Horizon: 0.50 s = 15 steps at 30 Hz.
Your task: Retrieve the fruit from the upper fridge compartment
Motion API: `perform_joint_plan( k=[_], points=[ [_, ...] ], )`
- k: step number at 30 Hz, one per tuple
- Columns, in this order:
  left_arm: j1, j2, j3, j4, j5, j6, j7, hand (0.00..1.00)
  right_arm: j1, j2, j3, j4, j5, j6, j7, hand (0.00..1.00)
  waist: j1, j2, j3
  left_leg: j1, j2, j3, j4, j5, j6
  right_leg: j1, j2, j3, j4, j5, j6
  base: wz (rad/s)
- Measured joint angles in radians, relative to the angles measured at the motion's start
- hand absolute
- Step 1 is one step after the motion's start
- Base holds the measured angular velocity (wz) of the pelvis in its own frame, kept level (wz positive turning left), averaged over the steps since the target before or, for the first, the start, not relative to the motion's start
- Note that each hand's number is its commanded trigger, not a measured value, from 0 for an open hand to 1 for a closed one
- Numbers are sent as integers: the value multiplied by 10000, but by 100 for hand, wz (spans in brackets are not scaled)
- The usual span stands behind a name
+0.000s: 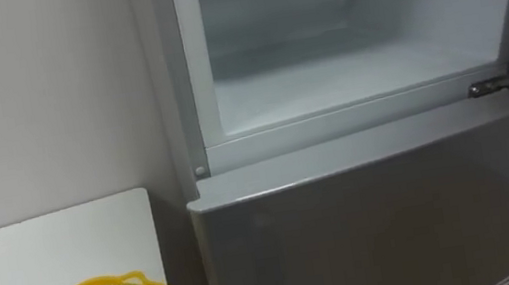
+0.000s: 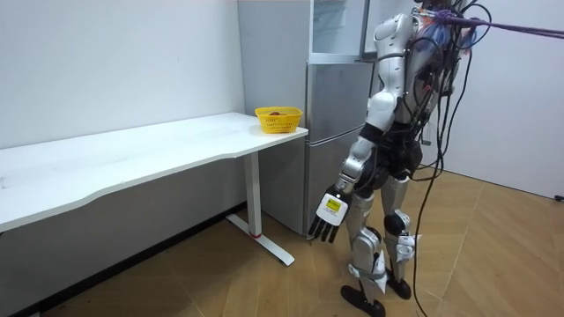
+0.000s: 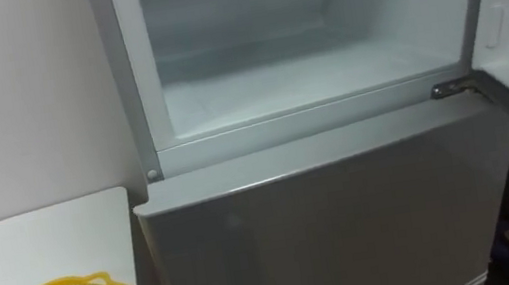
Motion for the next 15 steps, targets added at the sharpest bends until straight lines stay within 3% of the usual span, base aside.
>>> perform_joint_plan(
  k=[6, 13, 15],
  points=[
    [-79, -6, -310, 111, -6, 53, 87, 0, -2, -32, 931, -232, -429, 127, 553, 0, 59, -77, 8, 39, 4, -39, 38, 18, -9, 43, -7, -59, 45, 3, -8, 2],
    [-208, 121, -883, 243, -36, 45, 107, 0, -4, -307, 1871, -380, -1231, 545, 822, 0, 249, -522, 18, 78, -2, -35, 63, 8, -8, 60, -2, -53, -50, -3, -10, 0],
    [-184, 193, -1032, 245, -20, 46, 108, 0, -4, -340, 1895, -427, -1396, 562, 818, 0, 342, -558, 20, 61, -9, -37, 73, -11, 7, 54, -12, -73, -57, -4, -7, 0]
  ],
)
